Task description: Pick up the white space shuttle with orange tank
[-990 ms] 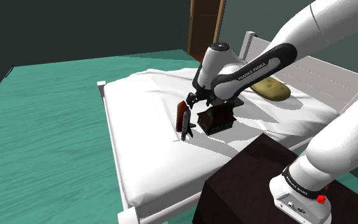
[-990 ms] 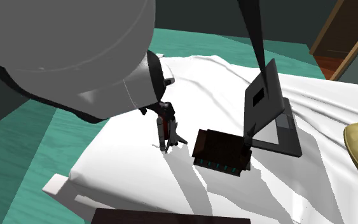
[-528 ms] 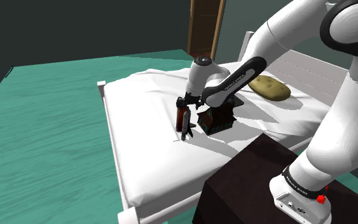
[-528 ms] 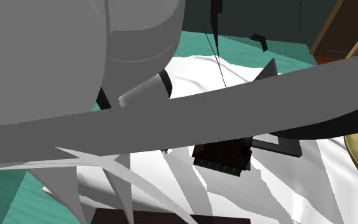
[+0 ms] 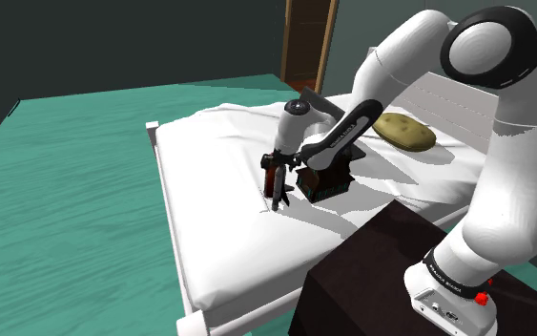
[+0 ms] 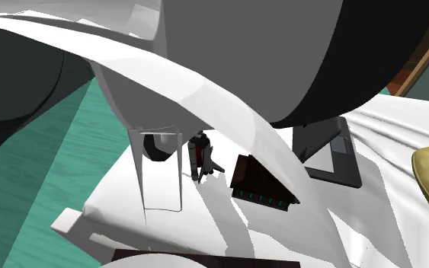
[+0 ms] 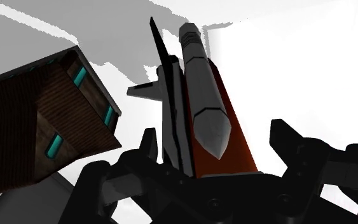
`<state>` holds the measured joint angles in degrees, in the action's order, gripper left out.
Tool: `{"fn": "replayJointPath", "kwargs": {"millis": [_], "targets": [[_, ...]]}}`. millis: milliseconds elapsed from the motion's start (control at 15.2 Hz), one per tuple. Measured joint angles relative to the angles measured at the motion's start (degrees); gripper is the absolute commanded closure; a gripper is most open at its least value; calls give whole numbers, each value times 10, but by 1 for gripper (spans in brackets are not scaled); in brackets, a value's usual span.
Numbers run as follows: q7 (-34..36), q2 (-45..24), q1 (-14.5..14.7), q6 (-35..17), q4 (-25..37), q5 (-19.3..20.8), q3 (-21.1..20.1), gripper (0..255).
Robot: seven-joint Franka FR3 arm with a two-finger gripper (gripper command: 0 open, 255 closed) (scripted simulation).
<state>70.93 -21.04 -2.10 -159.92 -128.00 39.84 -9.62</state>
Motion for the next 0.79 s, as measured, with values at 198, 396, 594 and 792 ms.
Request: {"fn": "replayJointPath", "kwargs": {"millis": [198,396,594,792], "targets": [[10,-10,5,-7,3,10,7,255],[11,-11,6,-7,4,12,8,255],[11,-11,6,-7,4,12,8,255],[11,-11,6,-8,3,12,8,255]]}}
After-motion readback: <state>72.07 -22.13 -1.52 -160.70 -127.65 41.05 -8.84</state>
